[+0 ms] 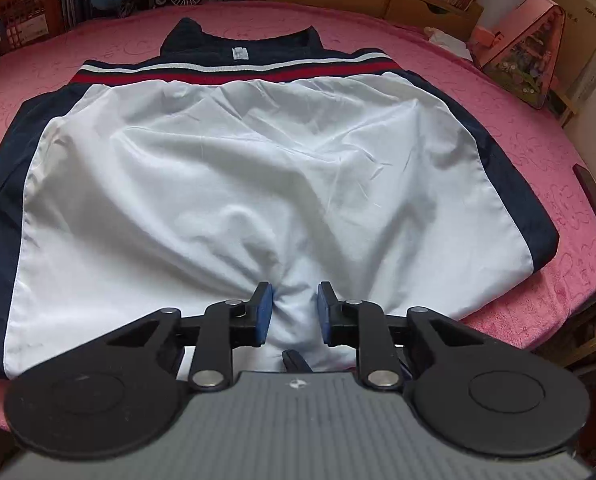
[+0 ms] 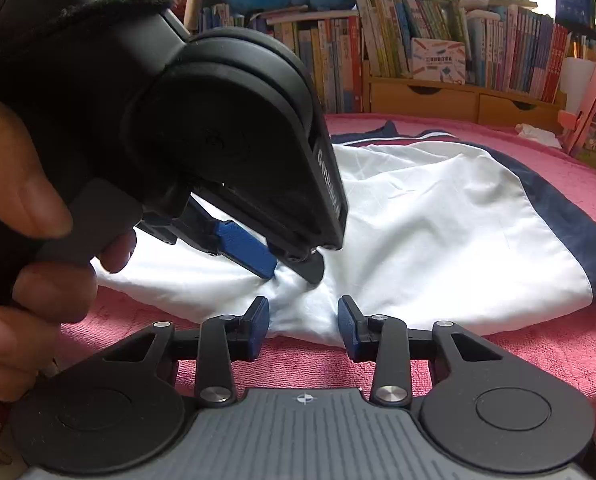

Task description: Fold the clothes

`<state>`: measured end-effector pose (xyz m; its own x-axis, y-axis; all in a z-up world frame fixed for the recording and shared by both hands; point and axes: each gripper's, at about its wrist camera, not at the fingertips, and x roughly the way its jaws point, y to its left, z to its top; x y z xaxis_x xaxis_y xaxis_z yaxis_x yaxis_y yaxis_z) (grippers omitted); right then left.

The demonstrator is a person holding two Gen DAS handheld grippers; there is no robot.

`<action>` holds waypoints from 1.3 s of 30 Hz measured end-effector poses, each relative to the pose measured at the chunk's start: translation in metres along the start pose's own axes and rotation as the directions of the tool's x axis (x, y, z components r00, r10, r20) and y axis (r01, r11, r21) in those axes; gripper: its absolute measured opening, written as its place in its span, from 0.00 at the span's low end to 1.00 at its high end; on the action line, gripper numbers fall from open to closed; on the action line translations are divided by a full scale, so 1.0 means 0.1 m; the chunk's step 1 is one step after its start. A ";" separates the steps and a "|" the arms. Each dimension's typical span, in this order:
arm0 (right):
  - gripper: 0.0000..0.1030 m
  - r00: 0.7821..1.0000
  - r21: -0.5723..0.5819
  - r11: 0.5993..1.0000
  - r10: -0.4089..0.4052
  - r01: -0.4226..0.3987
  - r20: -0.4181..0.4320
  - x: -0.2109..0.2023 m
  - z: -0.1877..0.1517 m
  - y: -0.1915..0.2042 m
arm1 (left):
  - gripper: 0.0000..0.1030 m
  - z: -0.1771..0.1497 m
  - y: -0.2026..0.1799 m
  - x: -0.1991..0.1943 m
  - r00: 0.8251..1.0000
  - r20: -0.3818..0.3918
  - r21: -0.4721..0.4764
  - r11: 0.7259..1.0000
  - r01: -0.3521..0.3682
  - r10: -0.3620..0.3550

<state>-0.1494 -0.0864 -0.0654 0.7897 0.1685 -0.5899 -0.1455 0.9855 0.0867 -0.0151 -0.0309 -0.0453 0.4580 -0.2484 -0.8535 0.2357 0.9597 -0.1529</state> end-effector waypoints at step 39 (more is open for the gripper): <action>0.36 0.999 0.005 1.000 0.014 -0.014 -0.034 0.05 0.05 -0.05 | 0.39 0.75 0.03 -0.32 0.992 0.074 -0.040 0.994 0.104 -0.101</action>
<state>-0.1420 -0.0904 -0.0644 0.7669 0.1821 -0.6153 -0.1540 0.9831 0.0990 0.0355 -0.0303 0.0188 0.4943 -0.3528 -0.7945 0.2471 0.9333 -0.2607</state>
